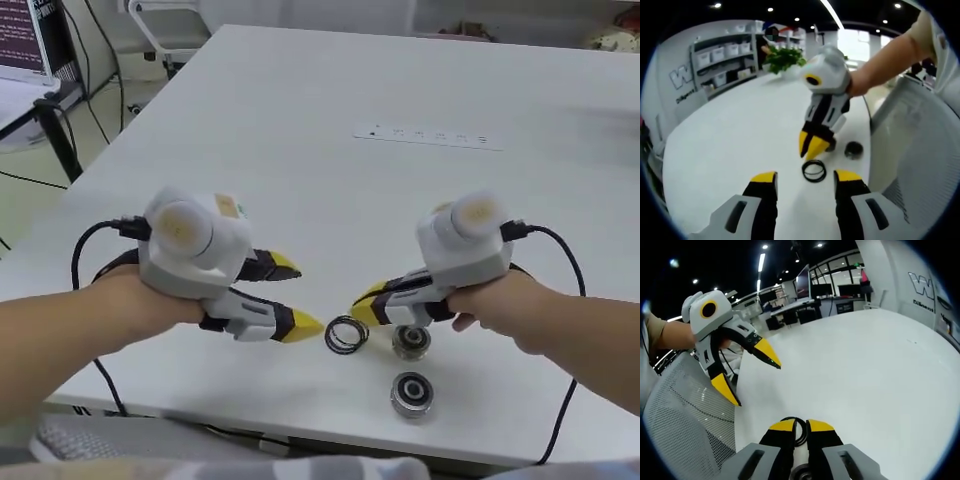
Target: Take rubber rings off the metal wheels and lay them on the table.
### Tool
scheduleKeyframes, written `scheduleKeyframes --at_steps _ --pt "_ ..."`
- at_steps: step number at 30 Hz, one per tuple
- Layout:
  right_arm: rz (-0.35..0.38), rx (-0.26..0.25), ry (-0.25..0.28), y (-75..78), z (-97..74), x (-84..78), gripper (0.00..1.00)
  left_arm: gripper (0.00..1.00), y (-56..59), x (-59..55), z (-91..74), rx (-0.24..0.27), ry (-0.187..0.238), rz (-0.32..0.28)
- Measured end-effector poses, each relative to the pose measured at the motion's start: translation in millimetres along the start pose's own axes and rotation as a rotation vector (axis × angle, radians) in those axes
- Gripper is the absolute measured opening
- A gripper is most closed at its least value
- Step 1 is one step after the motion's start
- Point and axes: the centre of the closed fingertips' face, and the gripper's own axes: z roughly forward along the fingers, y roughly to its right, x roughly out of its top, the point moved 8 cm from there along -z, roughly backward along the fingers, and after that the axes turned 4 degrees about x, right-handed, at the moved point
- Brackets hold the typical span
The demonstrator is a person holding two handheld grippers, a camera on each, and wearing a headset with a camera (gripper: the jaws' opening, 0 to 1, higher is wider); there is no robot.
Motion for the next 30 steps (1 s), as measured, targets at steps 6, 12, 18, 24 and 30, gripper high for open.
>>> scheduleKeyframes --at_steps 6,12,18,24,30 --pt "0.025 -0.003 0.059 -0.3 -12.2 3.3 0.09 0.46 -0.2 4.2 -1.3 0.001 0.013 -0.004" --pt "0.043 -0.019 0.104 1.4 -30.3 1.8 0.15 0.46 -2.0 7.4 -4.4 0.009 0.023 -0.011" --pt "0.028 -0.035 0.14 -0.3 -51.5 0.6 0.24 0.48 1.0 10.4 -7.7 0.0 0.028 -0.009" --pt "0.0 -0.056 0.171 -4.3 -71.0 0.7 0.32 0.5 7.7 17.1 -11.1 -0.014 0.043 0.003" --pt "-0.033 -0.055 0.185 -17.2 -86.0 -1.5 0.43 0.52 12.4 21.1 -15.8 -0.025 0.06 0.002"
